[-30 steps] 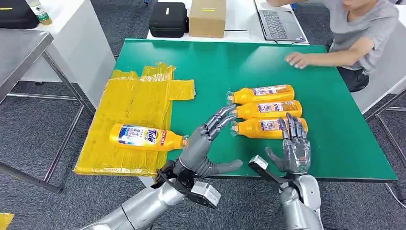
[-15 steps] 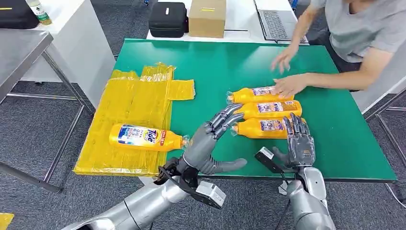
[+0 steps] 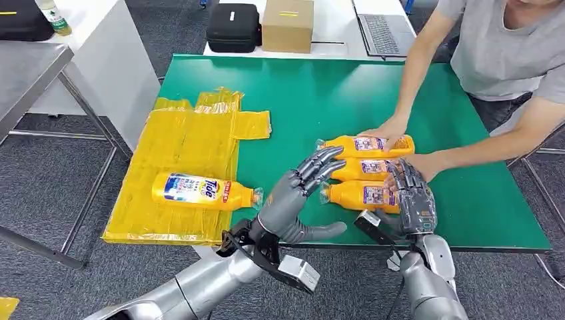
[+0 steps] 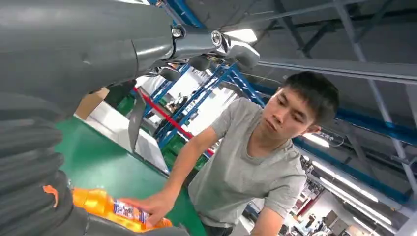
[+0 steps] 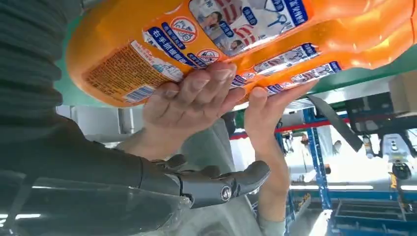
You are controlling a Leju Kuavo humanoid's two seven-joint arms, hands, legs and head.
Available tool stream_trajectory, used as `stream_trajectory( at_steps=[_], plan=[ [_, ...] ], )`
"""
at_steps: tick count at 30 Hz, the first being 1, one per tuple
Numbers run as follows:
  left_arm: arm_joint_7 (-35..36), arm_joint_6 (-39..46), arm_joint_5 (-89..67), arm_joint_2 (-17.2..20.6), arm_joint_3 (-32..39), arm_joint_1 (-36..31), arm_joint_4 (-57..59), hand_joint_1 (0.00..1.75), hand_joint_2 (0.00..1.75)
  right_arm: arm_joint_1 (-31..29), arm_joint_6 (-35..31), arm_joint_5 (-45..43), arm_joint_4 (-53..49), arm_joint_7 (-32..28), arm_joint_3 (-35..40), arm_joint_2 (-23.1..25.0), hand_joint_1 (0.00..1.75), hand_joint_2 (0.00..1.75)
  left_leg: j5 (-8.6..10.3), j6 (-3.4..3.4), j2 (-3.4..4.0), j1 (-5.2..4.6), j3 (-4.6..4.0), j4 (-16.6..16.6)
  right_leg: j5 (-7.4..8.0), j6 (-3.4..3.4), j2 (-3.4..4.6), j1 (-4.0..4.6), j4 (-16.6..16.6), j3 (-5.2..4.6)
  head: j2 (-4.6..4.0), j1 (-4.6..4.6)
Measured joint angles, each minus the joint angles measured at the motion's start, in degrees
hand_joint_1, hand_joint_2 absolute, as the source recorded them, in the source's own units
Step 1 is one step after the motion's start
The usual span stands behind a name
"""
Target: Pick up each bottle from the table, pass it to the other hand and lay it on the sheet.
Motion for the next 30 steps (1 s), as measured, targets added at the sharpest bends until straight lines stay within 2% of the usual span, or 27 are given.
stream_trajectory(
  at_steps=[3, 6, 9, 13, 19, 23, 30],
  plan=[
    [0.00, -0.13, -0.11, -0.35, -0.07, -0.07, 0.39, 0.00, 1.75, 1.45, 0.00, -3.36, -1.49, -0.22, 0.31, 0.59, 0.00, 1.75, 0.02, 0.01, -0.01, -0.01, -0.01, 0.00, 0.09, -0.04, 0.00, -0.01, 0.00, 0.00, 0.00, -0.02],
    [0.00, -0.02, -0.81, -0.55, -0.09, -0.09, 0.87, 0.00, 1.75, 4.21, 0.00, -19.34, -6.45, -0.22, 4.82, 1.38, 0.00, 1.75, 0.06, 0.04, -0.02, -0.01, -0.04, 0.00, 0.14, -0.08, -0.03, -0.01, 0.00, -0.01, 0.00, 0.00],
    [0.00, -0.09, -1.64, -0.66, -0.09, -0.09, 1.25, 0.00, 1.75, 6.74, 0.00, -25.62, -12.08, -0.22, 9.80, 2.20, 0.00, 1.75, 0.06, 0.04, 0.01, -0.01, -0.02, 0.00, 0.14, -0.09, 0.00, 0.00, 0.00, -0.02, 0.00, 0.00],
    [0.00, -2.36, -0.13, -0.70, -0.11, -0.01, 1.22, 0.00, 1.75, 9.09, 0.00, -24.72, -15.65, -0.24, 14.28, 2.95, 0.00, 1.75, 0.06, 0.04, 0.01, 0.01, -0.03, 0.00, 0.14, -0.09, -0.01, 0.01, 0.00, -0.06, 0.00, -0.02],
    [0.00, -2.93, 0.90, -0.70, -0.24, 0.01, 1.18, 0.00, 1.75, 9.95, 0.00, -22.94, -17.09, -0.24, 16.74, 3.28, 0.00, 1.75, 0.06, 0.04, -0.01, 0.01, -0.08, -0.01, 0.13, -0.10, -0.01, 0.00, 0.00, -0.08, 0.00, 0.00],
    [0.00, -3.50, 2.89, -0.65, -0.26, 0.36, 0.94, 0.00, 1.75, 9.95, 0.00, -16.18, -16.09, -0.24, 16.55, 3.23, 0.00, 1.75, 0.06, 0.04, -0.01, -0.01, -0.08, -0.01, 0.13, -0.10, -0.02, -0.01, 0.00, -0.08, 0.00, 0.00],
    [-0.02, -5.38, 4.90, -0.33, -0.50, 0.94, -0.70, 0.00, 1.75, 8.02, 0.00, -10.88, -12.17, -0.20, 14.82, 3.21, 0.00, 1.75, 0.06, 0.04, -0.01, 0.00, -0.09, -0.01, 0.13, -0.10, -0.02, 0.00, 0.00, -0.08, 0.00, 0.02]
  ],
)
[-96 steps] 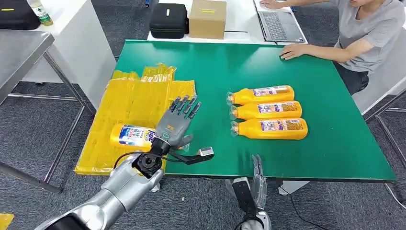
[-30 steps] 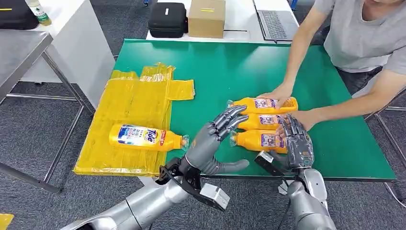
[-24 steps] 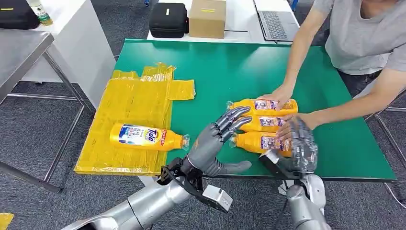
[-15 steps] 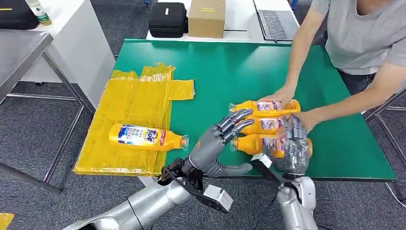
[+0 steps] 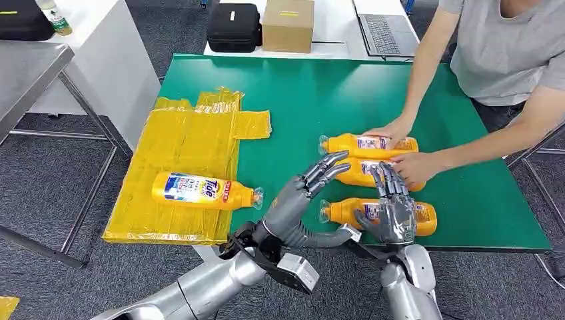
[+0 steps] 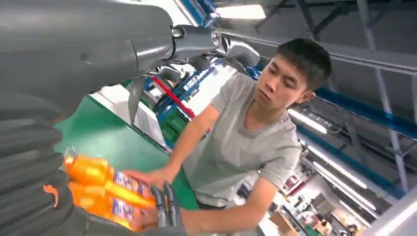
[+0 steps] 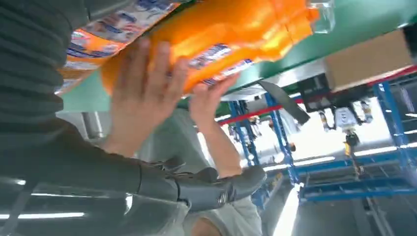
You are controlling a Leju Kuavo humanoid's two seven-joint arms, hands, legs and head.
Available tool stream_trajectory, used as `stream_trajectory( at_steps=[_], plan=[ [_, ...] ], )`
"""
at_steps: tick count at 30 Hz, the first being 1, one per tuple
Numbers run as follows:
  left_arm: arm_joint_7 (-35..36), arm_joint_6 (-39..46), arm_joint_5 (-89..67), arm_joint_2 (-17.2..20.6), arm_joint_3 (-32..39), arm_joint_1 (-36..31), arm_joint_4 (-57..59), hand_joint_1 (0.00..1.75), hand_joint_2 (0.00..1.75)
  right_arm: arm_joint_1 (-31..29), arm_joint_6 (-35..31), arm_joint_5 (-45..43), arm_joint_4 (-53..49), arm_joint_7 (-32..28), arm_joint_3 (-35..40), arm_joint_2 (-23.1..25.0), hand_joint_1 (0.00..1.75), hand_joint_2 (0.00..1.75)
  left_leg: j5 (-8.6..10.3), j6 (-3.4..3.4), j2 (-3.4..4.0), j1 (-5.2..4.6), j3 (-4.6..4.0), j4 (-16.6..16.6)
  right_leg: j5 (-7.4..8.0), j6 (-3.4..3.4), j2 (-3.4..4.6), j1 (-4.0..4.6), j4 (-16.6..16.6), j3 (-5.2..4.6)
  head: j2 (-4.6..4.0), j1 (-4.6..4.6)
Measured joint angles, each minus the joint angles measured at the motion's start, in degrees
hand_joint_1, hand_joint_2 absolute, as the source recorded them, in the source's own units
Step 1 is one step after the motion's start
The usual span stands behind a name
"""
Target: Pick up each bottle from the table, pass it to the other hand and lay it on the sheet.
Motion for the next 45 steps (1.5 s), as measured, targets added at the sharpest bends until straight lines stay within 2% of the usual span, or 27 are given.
stream_trajectory(
  at_steps=[19, 26, 34, 45],
  plan=[
    [0.00, 5.36, -4.59, 0.48, -0.46, 0.14, -2.43, 0.00, 1.75, -1.59, 0.00, 0.74, 2.47, -0.02, -2.82, 0.22, 0.00, 1.75, 0.00, 0.00, 0.00, 0.00, 0.00, 0.00, 0.00, 0.00, 0.00, 0.00, 0.00, 0.02, 0.00, -0.02],
    [0.00, 5.49, -15.83, 0.44, 2.65, 0.87, -3.85, 0.00, 1.75, -0.92, 0.00, -2.52, -5.28, -0.02, -2.93, 1.57, 0.00, 1.75, 0.00, 0.00, 0.01, 0.00, -0.01, 0.00, 0.00, 0.00, 0.00, 0.00, 0.00, -0.01, 0.00, -0.04],
    [0.00, 5.49, -18.51, 0.44, 6.12, 3.30, -7.17, 0.00, 1.75, 0.06, 0.00, -2.89, -14.89, -0.02, -2.93, 3.17, 0.00, 1.75, 0.00, 0.00, 0.00, 0.00, -0.01, 0.00, 0.00, 0.00, 0.00, 0.00, 0.00, -0.02, 0.00, -0.02],
    [0.00, 5.49, -17.05, 0.44, 6.47, 3.38, -7.56, 0.00, 1.75, 0.11, 0.00, -3.48, -15.74, -0.02, -2.77, 4.24, 0.00, 1.75, 0.00, 0.00, 0.00, 0.00, -0.01, 0.00, 0.00, 0.00, 0.00, 0.00, 0.00, -0.01, 0.00, -0.02]
  ],
)
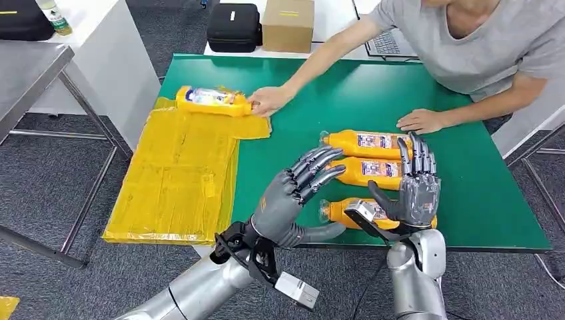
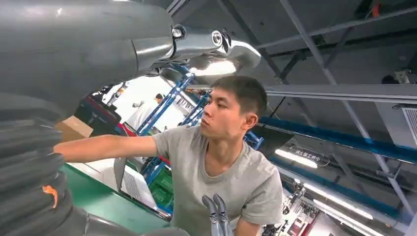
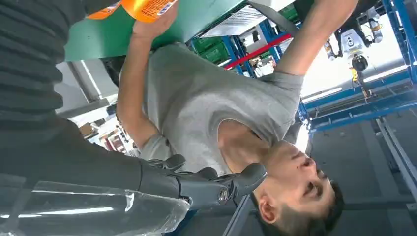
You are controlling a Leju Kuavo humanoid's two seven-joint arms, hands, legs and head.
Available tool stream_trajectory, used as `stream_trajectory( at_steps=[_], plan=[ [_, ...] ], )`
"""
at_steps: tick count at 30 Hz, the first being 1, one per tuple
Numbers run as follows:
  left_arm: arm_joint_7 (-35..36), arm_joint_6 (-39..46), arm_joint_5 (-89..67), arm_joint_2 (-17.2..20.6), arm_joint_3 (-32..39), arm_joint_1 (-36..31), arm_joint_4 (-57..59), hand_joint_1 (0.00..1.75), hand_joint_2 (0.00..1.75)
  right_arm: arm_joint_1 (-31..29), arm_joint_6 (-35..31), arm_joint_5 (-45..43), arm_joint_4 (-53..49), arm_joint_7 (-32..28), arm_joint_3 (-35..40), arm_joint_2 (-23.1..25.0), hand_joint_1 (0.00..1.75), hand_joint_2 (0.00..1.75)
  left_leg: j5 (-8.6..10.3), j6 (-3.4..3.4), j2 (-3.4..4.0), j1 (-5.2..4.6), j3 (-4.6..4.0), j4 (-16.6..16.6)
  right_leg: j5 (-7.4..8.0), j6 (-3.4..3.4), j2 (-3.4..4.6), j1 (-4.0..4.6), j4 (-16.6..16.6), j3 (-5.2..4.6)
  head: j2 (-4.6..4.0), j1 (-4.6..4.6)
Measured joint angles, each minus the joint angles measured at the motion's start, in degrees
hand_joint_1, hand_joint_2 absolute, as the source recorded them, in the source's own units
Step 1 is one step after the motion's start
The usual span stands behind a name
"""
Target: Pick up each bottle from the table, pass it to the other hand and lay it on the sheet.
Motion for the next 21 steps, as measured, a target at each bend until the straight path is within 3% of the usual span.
stream_trajectory(
  at_steps=[7, 11, 16, 21],
  plan=[
    [0.00, 0.00, 5.10, 0.00, 0.24, 0.17, 0.09, 0.00, 1.75, -1.00, 0.00, 0.70, 5.12, 0.59, 2.07, 0.00, 0.00, 1.75, 0.00, 0.00, 0.01, 0.01, -0.01, -0.01, 0.00, 0.00, 0.01, 0.01, 0.00, -0.01, 0.00, 0.00],
    [0.00, -0.31, 10.89, 0.00, 0.09, 0.16, 0.92, 0.00, 1.75, -0.42, 0.00, 4.48, 9.49, 6.39, 5.71, -0.77, 0.00, 1.75, 0.00, -0.01, -0.01, 0.02, 0.00, 0.00, -0.01, 0.00, -0.03, 0.01, 0.00, -0.04, 0.00, -0.02],
    [0.00, -5.44, 10.40, -0.24, 0.35, 0.34, 1.81, 0.00, 1.75, 7.68, 1.82, 5.59, 2.83, 20.97, 14.42, -5.98, 0.00, 1.75, 0.00, 0.00, -0.20, -0.01, -0.12, 0.00, -0.02, 0.00, -0.18, -0.02, 0.00, -0.06, 0.00, 0.02],
    [0.00, -6.16, 10.40, -0.98, 0.81, 0.39, 2.51, 0.00, 1.75, 14.43, 0.46, 4.90, -6.55, 22.40, 18.49, -11.10, 0.00, 1.75, -0.08, 0.04, -0.07, -0.13, -0.20, 0.00, -0.03, 0.01, -0.07, -0.10, -0.03, -0.20, 0.00, -0.02]
  ],
)
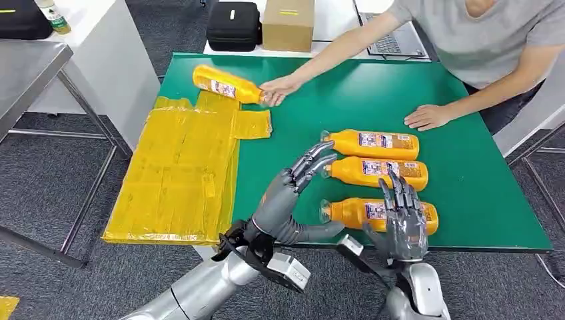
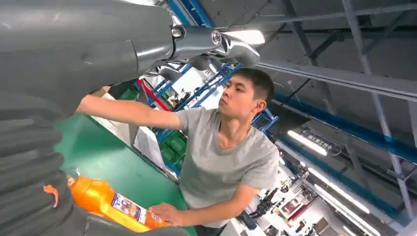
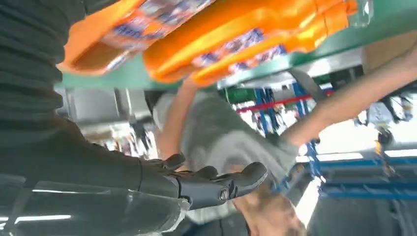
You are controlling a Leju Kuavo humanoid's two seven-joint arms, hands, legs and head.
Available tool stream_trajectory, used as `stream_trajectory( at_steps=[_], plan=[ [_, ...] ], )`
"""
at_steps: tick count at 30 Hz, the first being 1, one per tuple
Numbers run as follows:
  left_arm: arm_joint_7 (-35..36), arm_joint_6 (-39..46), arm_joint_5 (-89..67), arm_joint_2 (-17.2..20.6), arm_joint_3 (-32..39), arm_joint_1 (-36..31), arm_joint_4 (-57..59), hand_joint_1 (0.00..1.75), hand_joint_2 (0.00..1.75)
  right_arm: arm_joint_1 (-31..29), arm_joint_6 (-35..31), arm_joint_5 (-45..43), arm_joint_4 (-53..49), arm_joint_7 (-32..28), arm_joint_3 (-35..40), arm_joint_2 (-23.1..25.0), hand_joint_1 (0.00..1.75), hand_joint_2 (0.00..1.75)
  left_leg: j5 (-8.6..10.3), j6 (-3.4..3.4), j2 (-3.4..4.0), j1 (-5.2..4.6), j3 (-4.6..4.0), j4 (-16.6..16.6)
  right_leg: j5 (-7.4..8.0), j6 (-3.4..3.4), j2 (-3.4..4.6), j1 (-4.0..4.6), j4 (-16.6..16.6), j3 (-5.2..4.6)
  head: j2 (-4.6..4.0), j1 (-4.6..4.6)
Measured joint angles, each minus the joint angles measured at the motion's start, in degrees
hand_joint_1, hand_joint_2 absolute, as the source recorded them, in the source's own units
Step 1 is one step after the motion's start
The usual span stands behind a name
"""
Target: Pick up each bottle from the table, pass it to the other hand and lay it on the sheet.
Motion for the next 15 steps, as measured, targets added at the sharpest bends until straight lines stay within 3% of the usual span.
stream_trajectory(
  at_steps=[9, 15],
  plan=[
    [0.00, 2.36, 2.03, -0.46, -0.09, -0.14, 0.63, 0.00, 1.75, 2.30, -0.22, -0.90, -5.12, -2.93, 1.51, -2.54, 0.00, 1.75, 0.07, -0.03, 0.05, 0.09, 0.04, 0.00, 0.01, -0.01, 0.00, 0.08, 0.01, 0.01, 0.00, 0.02],
    [0.00, 2.51, 3.21, -0.44, -0.07, -0.48, 0.81, 0.00, 1.75, 4.22, 0.22, 5.14, -9.28, 1.01, 2.06, -3.83, 0.00, 1.75, 0.07, -0.03, 0.03, 0.09, 0.02, 0.00, 0.01, -0.01, -0.02, 0.07, 0.02, 0.02, 0.00, 0.02]
  ],
)
